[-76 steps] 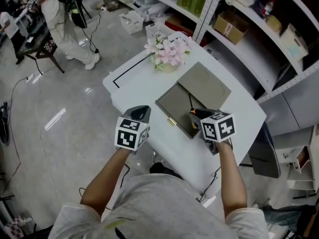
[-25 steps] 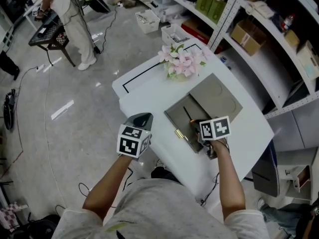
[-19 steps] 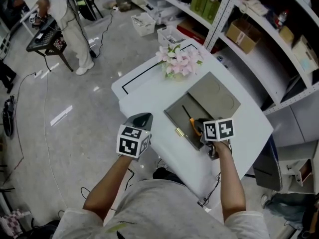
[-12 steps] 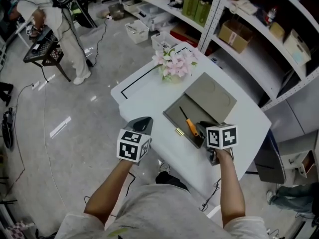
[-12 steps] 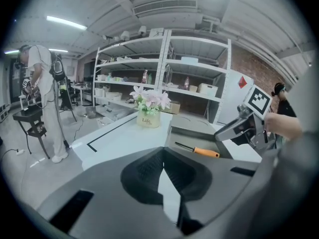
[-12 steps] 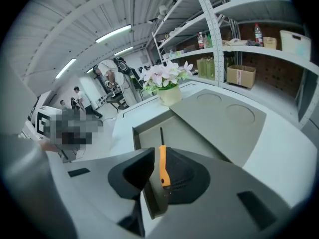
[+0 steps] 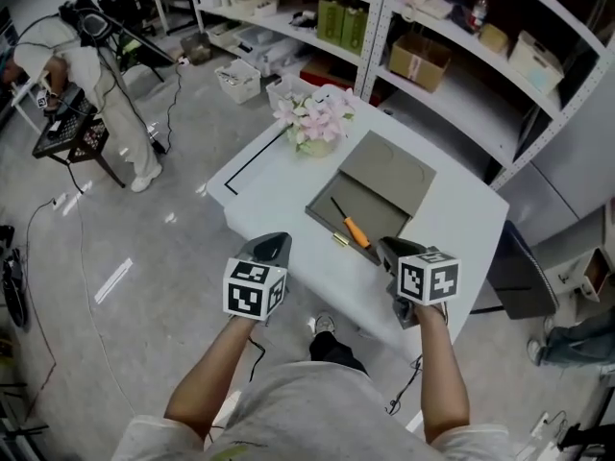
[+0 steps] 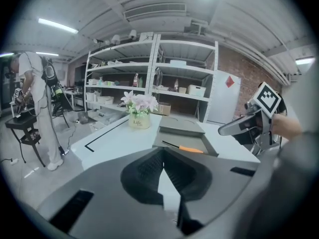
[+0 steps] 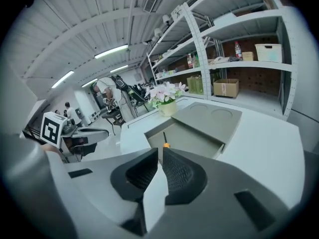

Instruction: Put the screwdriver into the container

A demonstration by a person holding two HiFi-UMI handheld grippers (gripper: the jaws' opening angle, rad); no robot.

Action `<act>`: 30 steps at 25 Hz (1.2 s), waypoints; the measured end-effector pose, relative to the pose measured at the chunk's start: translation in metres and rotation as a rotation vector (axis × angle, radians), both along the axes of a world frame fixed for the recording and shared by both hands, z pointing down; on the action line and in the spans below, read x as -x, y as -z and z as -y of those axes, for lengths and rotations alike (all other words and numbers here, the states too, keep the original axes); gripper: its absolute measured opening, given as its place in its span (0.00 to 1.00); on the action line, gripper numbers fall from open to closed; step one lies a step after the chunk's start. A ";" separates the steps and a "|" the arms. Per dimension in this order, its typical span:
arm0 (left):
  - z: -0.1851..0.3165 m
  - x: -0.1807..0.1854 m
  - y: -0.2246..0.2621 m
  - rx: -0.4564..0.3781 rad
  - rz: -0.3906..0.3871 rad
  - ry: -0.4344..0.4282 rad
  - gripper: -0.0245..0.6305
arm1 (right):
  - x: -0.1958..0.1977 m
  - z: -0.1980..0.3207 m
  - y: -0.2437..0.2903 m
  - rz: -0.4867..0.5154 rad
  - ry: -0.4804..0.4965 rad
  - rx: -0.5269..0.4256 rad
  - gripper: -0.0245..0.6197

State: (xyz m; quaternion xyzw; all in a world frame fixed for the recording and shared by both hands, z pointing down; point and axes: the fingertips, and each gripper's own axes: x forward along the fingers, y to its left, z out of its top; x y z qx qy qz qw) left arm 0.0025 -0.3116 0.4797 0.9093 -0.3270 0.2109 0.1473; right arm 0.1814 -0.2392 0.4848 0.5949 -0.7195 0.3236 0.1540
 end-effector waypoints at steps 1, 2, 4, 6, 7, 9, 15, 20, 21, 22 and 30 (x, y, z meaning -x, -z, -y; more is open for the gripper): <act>-0.004 0.001 0.001 -0.004 -0.001 -0.007 0.04 | 0.002 -0.006 0.004 -0.004 -0.015 -0.023 0.09; -0.008 0.003 0.002 -0.007 -0.002 -0.012 0.04 | 0.004 -0.012 0.009 -0.011 -0.027 -0.045 0.08; -0.016 0.006 0.004 -0.012 -0.001 -0.022 0.04 | 0.008 -0.023 0.016 -0.024 -0.046 -0.081 0.06; -0.023 0.011 0.006 -0.017 -0.002 -0.029 0.04 | 0.013 -0.034 0.023 -0.036 -0.063 -0.109 0.05; -0.026 0.013 0.008 -0.018 -0.004 -0.032 0.04 | 0.015 -0.040 0.026 -0.043 -0.073 -0.122 0.05; -0.033 0.016 0.010 -0.023 -0.008 -0.037 0.04 | 0.018 -0.051 0.031 -0.052 -0.092 -0.145 0.04; -0.047 0.025 0.019 -0.044 -0.009 -0.054 0.04 | 0.025 -0.074 0.040 -0.061 -0.134 -0.194 0.04; -0.056 0.032 0.024 -0.043 -0.014 -0.072 0.04 | 0.030 -0.086 0.046 -0.070 -0.150 -0.210 0.04; -0.057 0.033 0.024 -0.044 -0.014 -0.074 0.04 | 0.031 -0.087 0.047 -0.073 -0.150 -0.211 0.04; -0.057 0.033 0.024 -0.044 -0.014 -0.075 0.04 | 0.032 -0.089 0.048 -0.078 -0.150 -0.212 0.04; -0.060 0.037 0.024 -0.039 -0.022 -0.077 0.04 | 0.037 -0.096 0.049 -0.097 -0.149 -0.208 0.04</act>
